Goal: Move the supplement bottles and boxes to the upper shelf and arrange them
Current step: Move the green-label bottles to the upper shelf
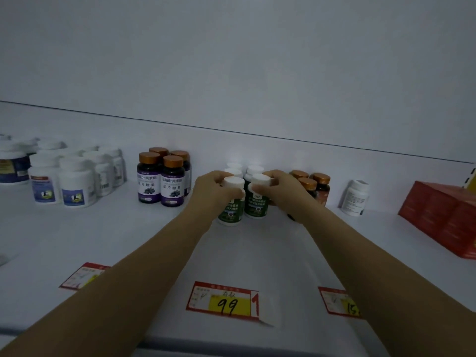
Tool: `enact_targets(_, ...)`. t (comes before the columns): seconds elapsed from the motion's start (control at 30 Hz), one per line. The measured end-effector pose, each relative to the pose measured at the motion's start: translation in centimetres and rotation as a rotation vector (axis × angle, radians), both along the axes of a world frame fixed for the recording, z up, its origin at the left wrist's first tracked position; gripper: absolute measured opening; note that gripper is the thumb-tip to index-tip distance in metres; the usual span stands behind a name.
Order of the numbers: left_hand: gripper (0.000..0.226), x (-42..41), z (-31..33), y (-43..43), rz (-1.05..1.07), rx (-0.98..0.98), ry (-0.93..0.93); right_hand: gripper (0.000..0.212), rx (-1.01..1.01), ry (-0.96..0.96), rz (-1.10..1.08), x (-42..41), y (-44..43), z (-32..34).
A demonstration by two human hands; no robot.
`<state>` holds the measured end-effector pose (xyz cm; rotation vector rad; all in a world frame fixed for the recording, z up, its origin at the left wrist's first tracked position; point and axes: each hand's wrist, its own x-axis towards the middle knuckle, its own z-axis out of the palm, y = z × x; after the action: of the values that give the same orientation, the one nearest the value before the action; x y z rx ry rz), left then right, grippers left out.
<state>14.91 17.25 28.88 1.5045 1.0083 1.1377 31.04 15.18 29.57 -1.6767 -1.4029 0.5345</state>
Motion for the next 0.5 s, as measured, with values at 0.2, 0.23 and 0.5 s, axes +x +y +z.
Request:
enact_targets(0.2,0.038,0.7,-0.8,-0.9,0.053,0.18,0.121,0.044,0.075,-0.178,-0.045,-0.9,0.6,-0.5)
enact_targets(0.23,0.038,0.7,-0.9,-0.9,0.054,0.198,0.145,0.046,0.092,-0.183,-0.056,-1.1,0.8,-0.7)
enact_targets(0.5,0.038,1.0,-0.7,-0.6,0.069,0.216,0.362,0.047,0.109,-0.203,-0.074,-1.6,1.7,-0.7)
